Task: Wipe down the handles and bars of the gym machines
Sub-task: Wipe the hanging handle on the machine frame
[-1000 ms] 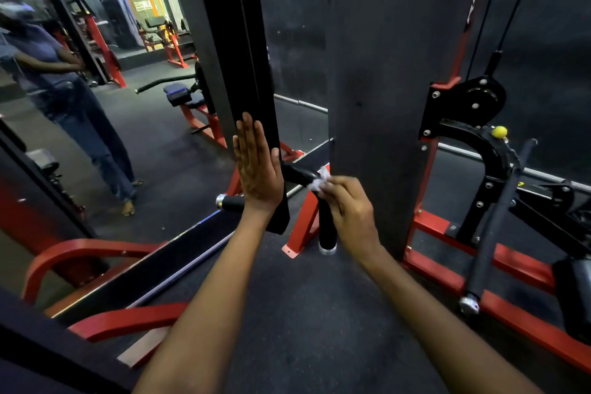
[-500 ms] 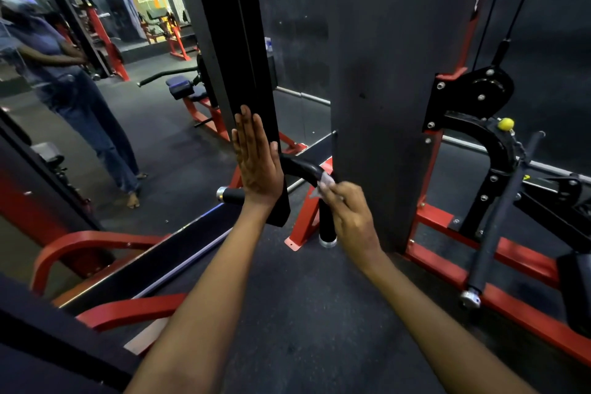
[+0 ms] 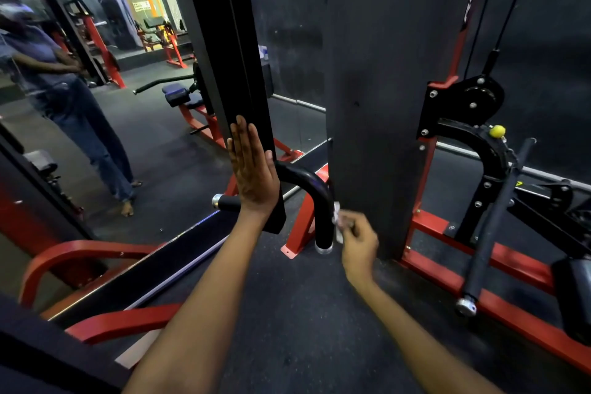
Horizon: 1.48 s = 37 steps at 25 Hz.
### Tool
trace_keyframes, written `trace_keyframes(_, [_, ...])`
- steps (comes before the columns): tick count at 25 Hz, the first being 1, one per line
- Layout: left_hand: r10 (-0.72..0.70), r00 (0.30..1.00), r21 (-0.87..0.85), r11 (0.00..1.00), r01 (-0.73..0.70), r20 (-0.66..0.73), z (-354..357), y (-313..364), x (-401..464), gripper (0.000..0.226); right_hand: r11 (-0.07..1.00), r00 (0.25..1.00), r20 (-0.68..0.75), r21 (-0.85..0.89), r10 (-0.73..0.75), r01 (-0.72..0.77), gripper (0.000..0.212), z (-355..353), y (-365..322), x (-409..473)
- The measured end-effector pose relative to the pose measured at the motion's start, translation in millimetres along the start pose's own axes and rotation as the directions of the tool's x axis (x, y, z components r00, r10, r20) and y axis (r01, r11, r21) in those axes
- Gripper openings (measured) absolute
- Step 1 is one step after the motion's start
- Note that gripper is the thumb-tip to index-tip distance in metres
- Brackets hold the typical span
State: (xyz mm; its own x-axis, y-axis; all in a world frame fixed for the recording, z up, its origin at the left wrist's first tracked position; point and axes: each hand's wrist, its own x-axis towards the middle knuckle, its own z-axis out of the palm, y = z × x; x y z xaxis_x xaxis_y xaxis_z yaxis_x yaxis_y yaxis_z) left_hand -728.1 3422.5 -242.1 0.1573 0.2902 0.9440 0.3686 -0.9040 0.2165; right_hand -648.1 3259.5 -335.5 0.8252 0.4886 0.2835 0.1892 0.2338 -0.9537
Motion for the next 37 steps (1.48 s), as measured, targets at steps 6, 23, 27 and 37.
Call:
trace_keyframes(6, [0.001,1.000,0.002,1.000,-0.001,0.006,2,-1,0,0.070,0.999,0.987,0.155,0.008,0.033,-0.035,0.038,13,-35,44])
trace_keyframes(23, [0.013,1.000,-0.019,1.000,-0.013,-0.016,2,-5,-5,0.059,0.913,0.881,0.335,-0.350,0.333,-0.212,0.036,-9,23,44])
trace_keyframes(27, [0.001,1.000,-0.015,1.000,-0.002,-0.011,4,-4,-4,0.060,0.962,0.968,0.163,-0.168,-0.189,0.216,0.032,5,-53,54])
trace_keyframes(37, [0.013,1.000,-0.027,1.000,-0.012,0.005,3,-5,-3,0.061,0.876,0.907,0.011,-0.257,-0.421,0.409,0.015,2,-47,18])
